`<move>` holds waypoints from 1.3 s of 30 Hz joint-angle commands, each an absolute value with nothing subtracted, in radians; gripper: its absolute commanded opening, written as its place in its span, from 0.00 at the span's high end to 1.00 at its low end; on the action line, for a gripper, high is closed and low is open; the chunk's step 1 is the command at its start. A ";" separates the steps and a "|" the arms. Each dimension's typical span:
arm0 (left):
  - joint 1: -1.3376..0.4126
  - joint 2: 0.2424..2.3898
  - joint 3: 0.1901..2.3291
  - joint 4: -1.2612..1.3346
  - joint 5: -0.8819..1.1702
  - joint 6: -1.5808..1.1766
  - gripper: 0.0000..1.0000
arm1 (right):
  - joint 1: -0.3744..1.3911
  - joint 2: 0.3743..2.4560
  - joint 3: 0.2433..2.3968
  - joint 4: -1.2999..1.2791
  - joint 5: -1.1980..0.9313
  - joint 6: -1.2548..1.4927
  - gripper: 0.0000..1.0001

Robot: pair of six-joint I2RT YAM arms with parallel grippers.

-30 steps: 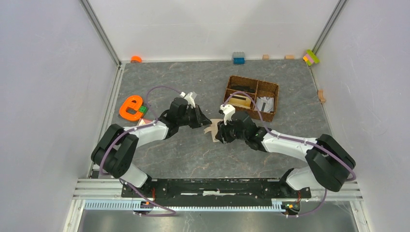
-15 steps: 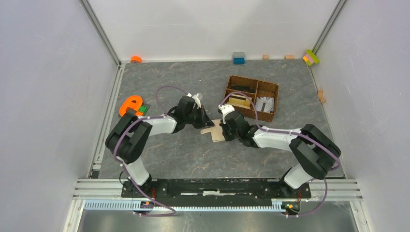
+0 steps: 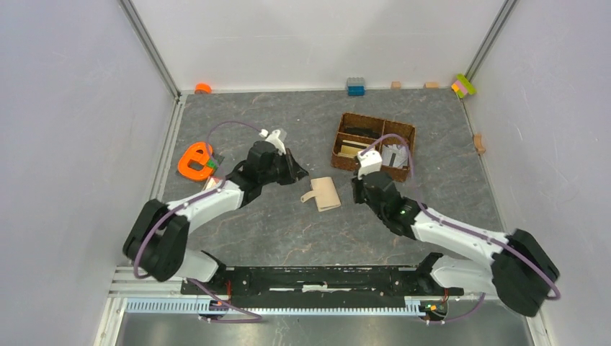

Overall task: Take the credit cards out of the card holder
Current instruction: Close the card holder at the center of the board, then reset both arms

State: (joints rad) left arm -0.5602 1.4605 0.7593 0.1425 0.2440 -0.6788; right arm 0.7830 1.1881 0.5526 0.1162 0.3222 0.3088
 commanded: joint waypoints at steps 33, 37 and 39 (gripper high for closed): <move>-0.533 1.060 0.405 0.407 -0.537 -0.019 0.04 | 0.354 1.007 0.062 0.767 0.555 -0.150 0.02; -0.516 1.011 0.335 0.524 -0.561 0.053 0.04 | 0.324 1.075 -0.163 1.270 0.520 -0.215 0.02; -0.510 1.020 0.313 0.543 -0.557 0.105 0.05 | 0.325 1.148 -0.173 1.366 0.524 -0.255 0.02</move>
